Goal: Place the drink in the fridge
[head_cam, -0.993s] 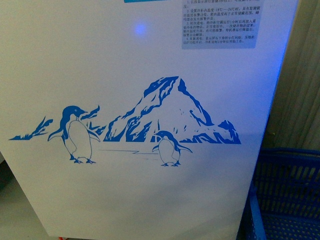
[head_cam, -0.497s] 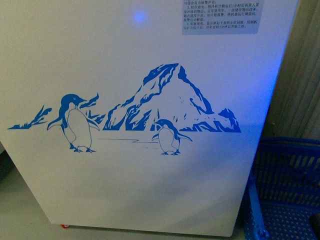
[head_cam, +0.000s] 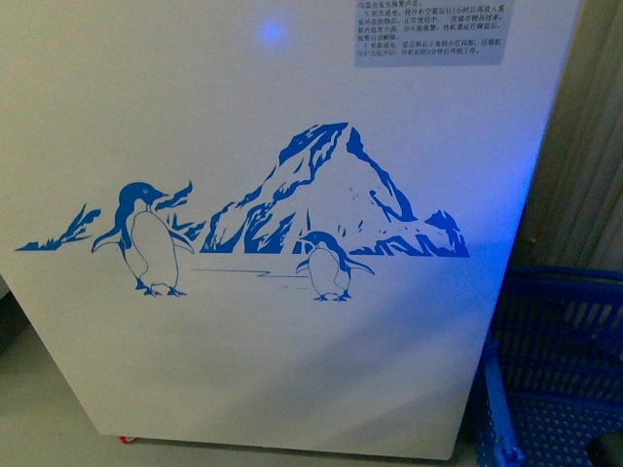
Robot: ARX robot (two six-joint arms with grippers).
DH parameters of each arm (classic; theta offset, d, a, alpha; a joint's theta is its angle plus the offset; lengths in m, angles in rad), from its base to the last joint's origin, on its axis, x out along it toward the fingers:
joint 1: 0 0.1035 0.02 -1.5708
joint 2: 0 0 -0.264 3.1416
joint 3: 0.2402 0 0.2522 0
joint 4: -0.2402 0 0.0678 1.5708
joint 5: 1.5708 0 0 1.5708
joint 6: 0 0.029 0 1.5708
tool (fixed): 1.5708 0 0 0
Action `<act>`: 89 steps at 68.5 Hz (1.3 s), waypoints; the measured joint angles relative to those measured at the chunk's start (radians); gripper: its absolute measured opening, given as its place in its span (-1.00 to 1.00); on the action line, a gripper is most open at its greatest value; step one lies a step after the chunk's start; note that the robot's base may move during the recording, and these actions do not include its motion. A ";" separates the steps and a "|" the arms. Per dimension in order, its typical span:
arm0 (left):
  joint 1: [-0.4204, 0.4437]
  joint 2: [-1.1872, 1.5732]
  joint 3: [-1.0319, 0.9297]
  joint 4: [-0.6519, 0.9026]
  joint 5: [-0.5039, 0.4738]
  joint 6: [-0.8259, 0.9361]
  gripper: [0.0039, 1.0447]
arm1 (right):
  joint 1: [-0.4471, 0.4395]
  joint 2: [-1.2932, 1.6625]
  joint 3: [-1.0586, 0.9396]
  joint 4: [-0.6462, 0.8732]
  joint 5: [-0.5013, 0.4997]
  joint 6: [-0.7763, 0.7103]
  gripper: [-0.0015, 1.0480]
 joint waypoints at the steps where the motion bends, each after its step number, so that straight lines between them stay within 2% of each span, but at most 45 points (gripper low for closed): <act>1: 0.000 0.000 0.000 0.000 0.000 0.000 0.85 | 0.001 0.003 0.002 -0.002 0.000 -0.004 0.85; 9: 0.000 0.000 0.000 0.000 0.000 0.000 0.85 | 0.005 0.011 0.006 -0.002 0.000 -0.041 0.81; 17: 0.000 0.000 0.000 0.000 0.000 0.000 0.85 | 0.005 0.011 0.003 0.003 -0.005 -0.066 0.44; 24: 0.000 0.000 0.000 0.000 0.000 0.000 0.85 | -0.001 0.002 -0.014 0.016 -0.008 -0.073 0.19; 42: 0.000 0.000 0.000 0.000 0.000 0.000 0.85 | -0.016 -0.139 -0.147 0.061 0.015 -0.127 -0.27; 56: 0.000 0.000 0.000 0.000 0.000 0.000 0.85 | -0.005 -0.380 -0.300 0.118 0.039 -0.211 -0.33; 65: 0.000 0.000 0.000 0.000 0.000 0.000 0.85 | 0.011 -0.667 -0.431 0.108 0.052 -0.285 -0.35; 75: 0.000 0.000 0.000 0.000 0.000 0.000 0.85 | 0.027 -1.007 -0.526 0.021 0.051 -0.344 -0.35; 89: 0.000 0.000 0.000 0.000 0.000 0.000 0.85 | 0.055 -1.508 -0.559 -0.150 0.047 -0.416 -0.35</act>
